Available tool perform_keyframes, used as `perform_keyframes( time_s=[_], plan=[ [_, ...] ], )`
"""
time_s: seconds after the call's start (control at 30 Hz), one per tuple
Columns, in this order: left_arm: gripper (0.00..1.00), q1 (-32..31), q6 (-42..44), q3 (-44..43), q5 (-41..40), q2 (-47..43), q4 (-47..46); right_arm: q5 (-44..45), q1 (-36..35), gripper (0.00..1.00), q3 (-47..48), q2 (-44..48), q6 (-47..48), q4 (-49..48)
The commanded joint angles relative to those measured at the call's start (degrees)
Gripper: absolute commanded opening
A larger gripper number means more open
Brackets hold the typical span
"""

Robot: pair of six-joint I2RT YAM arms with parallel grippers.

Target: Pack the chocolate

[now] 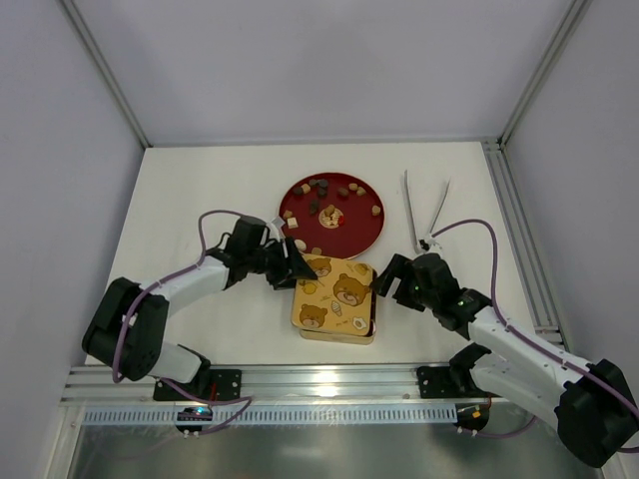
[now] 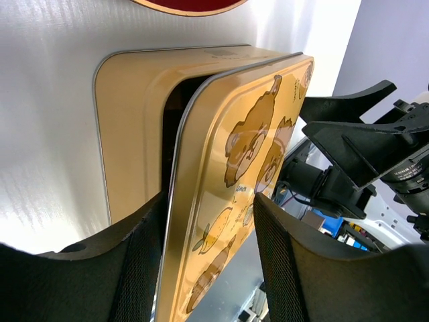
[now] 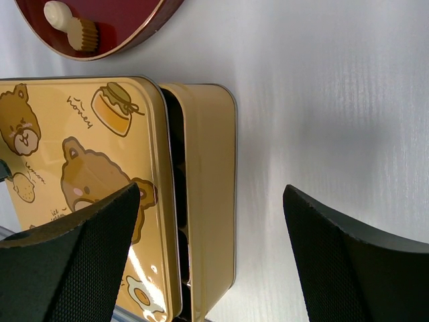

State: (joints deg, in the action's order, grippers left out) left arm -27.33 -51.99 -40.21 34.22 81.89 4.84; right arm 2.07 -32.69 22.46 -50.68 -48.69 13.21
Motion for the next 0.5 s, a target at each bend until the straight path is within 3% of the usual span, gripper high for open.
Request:
perform_keyframes(
  time_s=[0.0,0.47],
  plan=[
    [0.54,0.96,1.8,-1.1,-0.47,-1.55,2.63,1.45,-0.45,0.88,-0.05,-0.3,-0.71,-3.19],
    [0.54,4.22,2.86,-0.58,4.19,-3.31,2.28,1.36,-1.15,0.87,-0.4,-0.74,-0.88,-4.25]
  ],
)
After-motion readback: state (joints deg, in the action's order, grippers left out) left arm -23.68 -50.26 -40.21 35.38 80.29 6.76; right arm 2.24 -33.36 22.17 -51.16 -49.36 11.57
